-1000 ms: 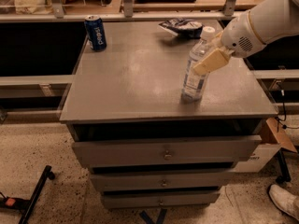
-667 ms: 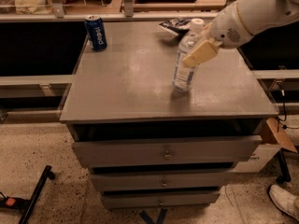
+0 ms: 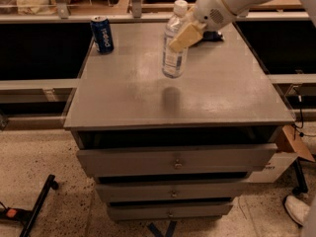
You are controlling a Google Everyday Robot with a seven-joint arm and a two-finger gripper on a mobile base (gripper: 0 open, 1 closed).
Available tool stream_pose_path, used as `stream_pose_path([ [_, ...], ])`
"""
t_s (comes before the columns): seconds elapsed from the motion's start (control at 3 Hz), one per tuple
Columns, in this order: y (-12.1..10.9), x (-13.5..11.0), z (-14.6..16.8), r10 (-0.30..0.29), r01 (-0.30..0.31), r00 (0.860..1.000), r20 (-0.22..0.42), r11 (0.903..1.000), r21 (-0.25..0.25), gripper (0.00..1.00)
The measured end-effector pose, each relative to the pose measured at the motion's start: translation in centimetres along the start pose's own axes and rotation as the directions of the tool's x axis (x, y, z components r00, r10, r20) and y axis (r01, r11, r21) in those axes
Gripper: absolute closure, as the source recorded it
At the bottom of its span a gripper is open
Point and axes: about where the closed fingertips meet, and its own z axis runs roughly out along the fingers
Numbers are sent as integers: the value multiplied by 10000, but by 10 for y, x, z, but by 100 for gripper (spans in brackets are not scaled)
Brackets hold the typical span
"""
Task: Move blue plastic bottle near pepsi can
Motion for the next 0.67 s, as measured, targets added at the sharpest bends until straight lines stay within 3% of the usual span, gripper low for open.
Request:
stream_pose_path([
  [0.33, -5, -32, 29, -650, 649, 9978, -104, 9979, -80, 100],
  [0.67, -11, -54, 59, -752, 752, 9968, -276, 9972, -6, 100],
])
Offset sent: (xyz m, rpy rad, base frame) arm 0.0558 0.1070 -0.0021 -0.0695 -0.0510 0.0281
